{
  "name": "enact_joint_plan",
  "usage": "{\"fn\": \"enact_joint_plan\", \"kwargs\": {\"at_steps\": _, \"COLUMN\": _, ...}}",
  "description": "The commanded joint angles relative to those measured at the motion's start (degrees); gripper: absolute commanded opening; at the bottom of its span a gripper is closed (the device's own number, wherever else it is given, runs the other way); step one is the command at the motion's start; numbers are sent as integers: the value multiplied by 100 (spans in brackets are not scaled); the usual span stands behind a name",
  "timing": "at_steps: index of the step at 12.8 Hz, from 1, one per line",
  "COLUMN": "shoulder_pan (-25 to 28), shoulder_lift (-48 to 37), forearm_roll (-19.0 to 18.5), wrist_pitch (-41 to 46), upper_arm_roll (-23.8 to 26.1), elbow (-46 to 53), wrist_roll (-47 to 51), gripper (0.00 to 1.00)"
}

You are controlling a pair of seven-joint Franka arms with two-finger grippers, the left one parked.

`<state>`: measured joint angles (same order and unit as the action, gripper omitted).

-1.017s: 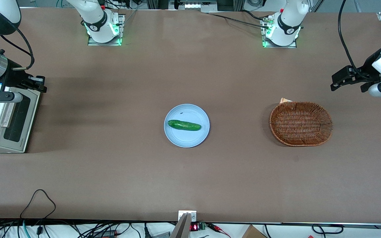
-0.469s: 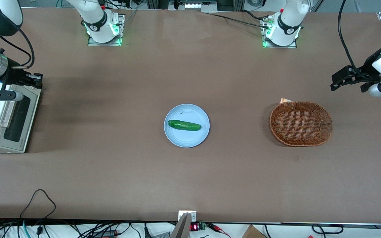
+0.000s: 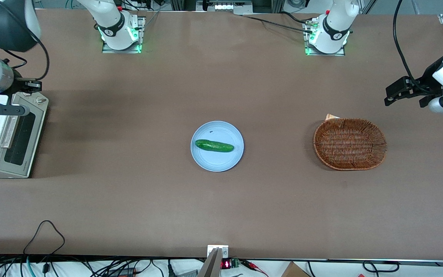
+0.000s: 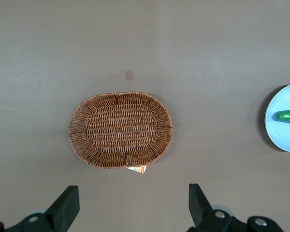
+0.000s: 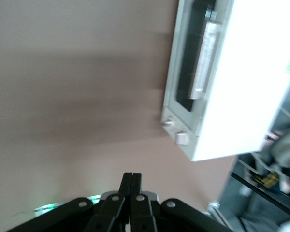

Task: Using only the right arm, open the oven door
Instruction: 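Lift the right gripper and rotate it toward the oven door handle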

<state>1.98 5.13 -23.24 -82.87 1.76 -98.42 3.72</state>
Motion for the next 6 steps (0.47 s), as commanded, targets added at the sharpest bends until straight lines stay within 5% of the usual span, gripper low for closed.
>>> {"fn": "enact_joint_plan", "kwargs": {"at_steps": 1, "shoulder_pan": 294, "shoulder_lift": 548, "forearm_roll": -1204, "wrist_pitch": 26, "upper_arm_roll": 35, "elbow": -89, "wrist_roll": 864, "gripper": 2}}
{"fn": "enact_joint_plan", "kwargs": {"at_steps": 6, "shoulder_pan": 242, "shoulder_lift": 866, "forearm_roll": -3253, "wrist_pitch": -1115, "upper_arm_roll": 9, "elbow": -818, "wrist_roll": 1735, "gripper": 2}}
